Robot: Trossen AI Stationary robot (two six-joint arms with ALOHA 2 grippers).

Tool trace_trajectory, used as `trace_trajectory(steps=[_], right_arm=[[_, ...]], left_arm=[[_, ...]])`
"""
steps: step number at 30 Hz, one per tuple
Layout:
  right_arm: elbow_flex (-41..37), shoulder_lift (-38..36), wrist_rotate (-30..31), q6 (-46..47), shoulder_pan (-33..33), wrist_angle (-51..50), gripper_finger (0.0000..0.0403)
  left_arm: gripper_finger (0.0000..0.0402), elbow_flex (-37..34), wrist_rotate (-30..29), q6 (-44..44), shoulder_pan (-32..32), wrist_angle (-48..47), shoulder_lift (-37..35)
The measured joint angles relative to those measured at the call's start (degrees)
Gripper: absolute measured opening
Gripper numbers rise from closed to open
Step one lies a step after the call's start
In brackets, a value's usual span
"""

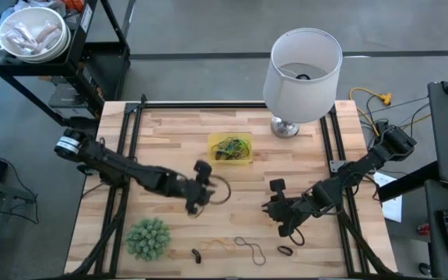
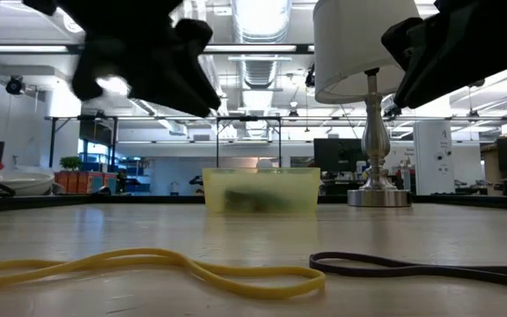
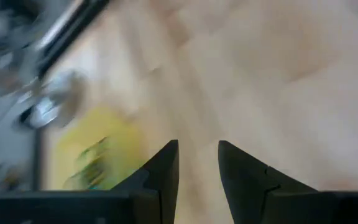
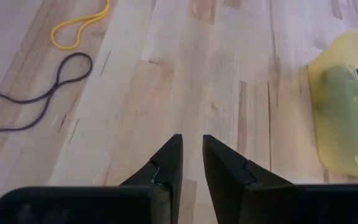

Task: Pick and place rubber bands into bin
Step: Put the black rubber band into the yellow bin

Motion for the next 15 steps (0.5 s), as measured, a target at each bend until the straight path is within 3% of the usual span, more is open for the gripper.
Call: trace_trajectory(steps=[7,15], right_arm=[[0.0,0.0,0.0,-0.2,0.0,0.4,0.0057],[0.0,0.0,0.0,-0.4,0.0,0.9,0.0057]], left_arm=[[0.0095,0.1,20.6,-10.5,-5.5,-0.9,0.0],[0.0095,-0.1,26.4,-17.2,-8.1,-2.5,0.3]])
